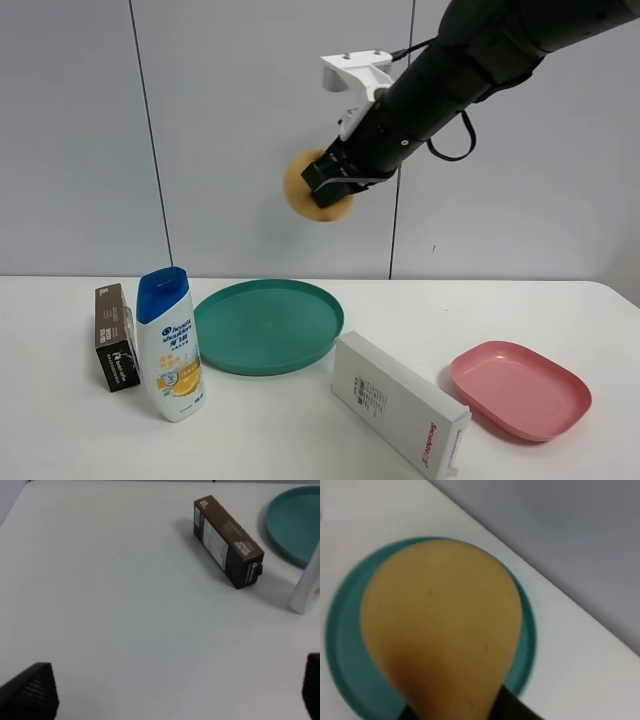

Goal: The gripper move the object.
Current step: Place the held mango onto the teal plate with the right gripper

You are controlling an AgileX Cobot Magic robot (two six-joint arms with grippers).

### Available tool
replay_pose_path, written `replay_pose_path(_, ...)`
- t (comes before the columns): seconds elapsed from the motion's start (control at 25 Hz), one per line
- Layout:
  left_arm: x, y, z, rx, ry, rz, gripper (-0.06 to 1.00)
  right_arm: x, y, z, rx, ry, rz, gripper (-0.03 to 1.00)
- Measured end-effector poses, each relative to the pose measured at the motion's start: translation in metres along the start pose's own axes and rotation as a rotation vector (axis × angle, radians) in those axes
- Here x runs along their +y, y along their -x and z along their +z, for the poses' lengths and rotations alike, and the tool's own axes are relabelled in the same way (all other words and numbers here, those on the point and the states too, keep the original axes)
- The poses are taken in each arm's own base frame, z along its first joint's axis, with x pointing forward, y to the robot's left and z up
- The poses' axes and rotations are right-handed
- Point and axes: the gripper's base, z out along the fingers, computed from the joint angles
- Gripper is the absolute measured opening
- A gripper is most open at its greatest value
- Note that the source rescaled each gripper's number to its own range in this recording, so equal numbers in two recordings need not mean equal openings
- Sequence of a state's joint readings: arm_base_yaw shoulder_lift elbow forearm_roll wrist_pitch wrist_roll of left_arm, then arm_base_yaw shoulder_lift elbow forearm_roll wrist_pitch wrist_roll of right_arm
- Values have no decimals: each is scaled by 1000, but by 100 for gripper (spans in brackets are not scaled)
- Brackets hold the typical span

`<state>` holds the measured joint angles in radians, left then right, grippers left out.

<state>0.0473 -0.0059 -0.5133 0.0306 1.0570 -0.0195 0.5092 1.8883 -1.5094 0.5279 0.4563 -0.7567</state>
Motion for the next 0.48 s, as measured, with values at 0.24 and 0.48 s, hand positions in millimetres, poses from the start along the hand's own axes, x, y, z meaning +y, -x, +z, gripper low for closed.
replay_pose_path(0.24, 0, 0, 0, 0, 0, 0, 100, 20, 6, 44, -71, -29, -22, 0)
replay_pose_path(0.48, 0, 0, 0, 0, 0, 0, 100, 12, -7, 110, -43, -27, 0, 0)
